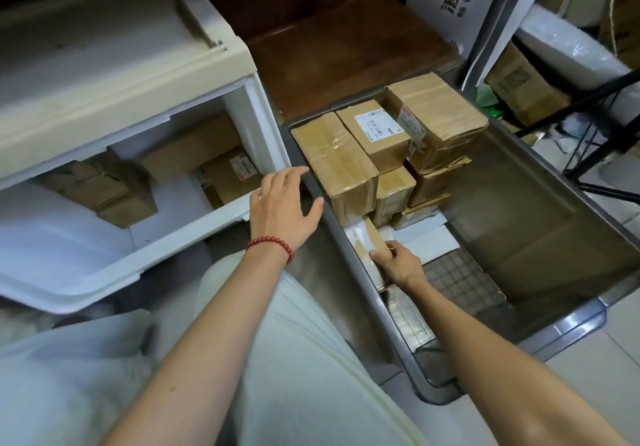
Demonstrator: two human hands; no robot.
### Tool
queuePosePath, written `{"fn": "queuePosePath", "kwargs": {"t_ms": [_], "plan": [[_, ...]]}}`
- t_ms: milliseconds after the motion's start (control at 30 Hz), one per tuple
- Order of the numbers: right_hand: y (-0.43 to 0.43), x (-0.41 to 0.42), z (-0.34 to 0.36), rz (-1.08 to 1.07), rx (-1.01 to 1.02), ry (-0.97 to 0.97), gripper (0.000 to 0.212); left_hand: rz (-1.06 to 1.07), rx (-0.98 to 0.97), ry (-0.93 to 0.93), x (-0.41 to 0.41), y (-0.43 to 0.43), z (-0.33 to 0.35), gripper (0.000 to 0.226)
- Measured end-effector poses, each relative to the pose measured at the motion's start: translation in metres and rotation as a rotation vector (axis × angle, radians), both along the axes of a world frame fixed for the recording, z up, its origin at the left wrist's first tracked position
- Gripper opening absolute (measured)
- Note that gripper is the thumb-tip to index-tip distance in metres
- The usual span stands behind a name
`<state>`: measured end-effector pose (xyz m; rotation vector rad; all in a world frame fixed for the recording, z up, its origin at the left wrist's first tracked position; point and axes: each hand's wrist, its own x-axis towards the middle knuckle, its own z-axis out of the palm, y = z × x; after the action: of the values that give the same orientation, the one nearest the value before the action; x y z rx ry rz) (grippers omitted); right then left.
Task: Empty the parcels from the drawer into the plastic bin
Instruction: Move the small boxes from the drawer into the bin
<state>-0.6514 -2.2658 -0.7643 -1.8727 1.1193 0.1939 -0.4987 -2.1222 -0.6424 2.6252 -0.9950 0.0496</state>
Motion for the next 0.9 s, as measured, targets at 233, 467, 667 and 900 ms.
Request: {"fn": "queuePosePath", "kwargs": {"t_ms": [233, 467, 667, 900], "plan": [[0.001, 0.016, 0.011, 0.08, -0.193, 0.153, 0.055, 0.062, 0.111, -0.039, 0.016, 0.017, 0.007, 0.052], [-0.011, 0.009, 0.049, 0.112, -0.53, 0.087, 0.051, 0.154, 0.162, 0.009, 0.039, 0.056, 0.023, 0.051], [0.0, 0.031, 0.102, 0.152, -0.658, -0.102, 0.058, 0.197, 0.16, 0.021, 0.044, 0.091, 0.033, 0.055], [0.03, 0.046, 0.146, 0.223, -0.772, -0.164, 0.059, 0.268, 0.168, 0.009, 0.038, 0.139, 0.044, 0.053]]}}
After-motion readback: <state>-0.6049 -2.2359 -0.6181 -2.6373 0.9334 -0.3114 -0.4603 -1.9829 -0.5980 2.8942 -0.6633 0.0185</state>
